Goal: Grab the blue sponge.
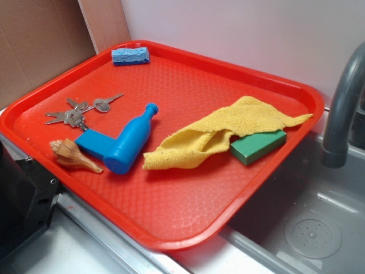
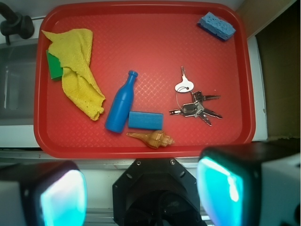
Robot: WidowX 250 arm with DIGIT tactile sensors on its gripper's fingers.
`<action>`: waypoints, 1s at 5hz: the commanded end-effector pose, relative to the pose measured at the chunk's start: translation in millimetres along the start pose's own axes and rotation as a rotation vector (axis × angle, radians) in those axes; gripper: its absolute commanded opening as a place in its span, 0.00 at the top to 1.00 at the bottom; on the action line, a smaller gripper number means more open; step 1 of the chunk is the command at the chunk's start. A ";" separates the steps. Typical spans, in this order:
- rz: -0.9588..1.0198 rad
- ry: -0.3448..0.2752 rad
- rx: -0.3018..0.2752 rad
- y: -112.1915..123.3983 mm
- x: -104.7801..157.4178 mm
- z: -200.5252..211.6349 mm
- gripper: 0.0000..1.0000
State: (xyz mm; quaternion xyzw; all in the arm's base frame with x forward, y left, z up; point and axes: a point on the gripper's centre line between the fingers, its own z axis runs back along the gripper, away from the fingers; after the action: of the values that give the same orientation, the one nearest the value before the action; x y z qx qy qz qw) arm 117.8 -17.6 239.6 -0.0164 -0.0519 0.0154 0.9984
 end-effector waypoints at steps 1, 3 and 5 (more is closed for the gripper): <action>0.000 0.000 0.000 0.0 0.0 0.0 0.00; -0.235 -0.105 -0.057 48.3 97.3 -76.7 0.00; -0.235 -0.105 -0.057 48.3 97.3 -76.7 0.00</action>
State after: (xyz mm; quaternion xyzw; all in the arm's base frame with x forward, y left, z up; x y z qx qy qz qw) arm 212.1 29.7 157.1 -0.0457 -0.0821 -0.1020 0.9903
